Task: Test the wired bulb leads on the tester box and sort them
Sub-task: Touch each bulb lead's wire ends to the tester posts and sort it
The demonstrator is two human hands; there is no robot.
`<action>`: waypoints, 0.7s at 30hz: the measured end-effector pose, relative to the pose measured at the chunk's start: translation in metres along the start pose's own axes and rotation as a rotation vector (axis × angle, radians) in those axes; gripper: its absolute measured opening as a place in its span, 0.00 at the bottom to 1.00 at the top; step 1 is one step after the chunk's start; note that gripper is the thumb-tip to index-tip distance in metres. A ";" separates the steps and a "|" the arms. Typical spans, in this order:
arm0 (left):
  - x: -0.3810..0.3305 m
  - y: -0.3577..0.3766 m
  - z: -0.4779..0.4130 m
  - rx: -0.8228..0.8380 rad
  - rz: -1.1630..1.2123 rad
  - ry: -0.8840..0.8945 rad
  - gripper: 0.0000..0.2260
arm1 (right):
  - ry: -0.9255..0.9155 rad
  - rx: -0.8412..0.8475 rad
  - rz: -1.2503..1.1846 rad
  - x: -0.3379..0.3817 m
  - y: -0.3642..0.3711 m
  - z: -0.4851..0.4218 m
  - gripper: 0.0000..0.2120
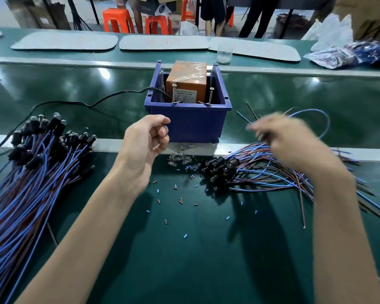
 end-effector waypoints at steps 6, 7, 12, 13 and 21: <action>-0.003 -0.003 -0.002 0.002 -0.017 0.000 0.10 | 0.070 0.328 -0.016 -0.003 0.055 0.002 0.14; -0.004 -0.004 -0.002 0.002 -0.018 0.002 0.10 | 0.055 0.324 0.009 0.004 0.056 0.004 0.14; -0.002 -0.004 -0.003 0.010 -0.042 -0.007 0.10 | 0.108 0.317 -0.089 -0.006 0.054 0.004 0.09; -0.001 -0.003 -0.003 0.013 -0.054 -0.009 0.11 | 0.104 0.311 -0.093 -0.009 0.056 0.003 0.08; 0.002 -0.001 -0.003 0.018 -0.127 -0.002 0.11 | 0.105 0.329 -0.108 -0.008 0.063 0.001 0.08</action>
Point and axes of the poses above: each hand's wrist, its own z-axis away from the middle knuckle, its own y-axis out of the palm, x = y × z, the point moved 10 cm from there along -z, towards the middle knuckle, and after that the axes turned 3 degrees about -z, right-handed, at the moved point
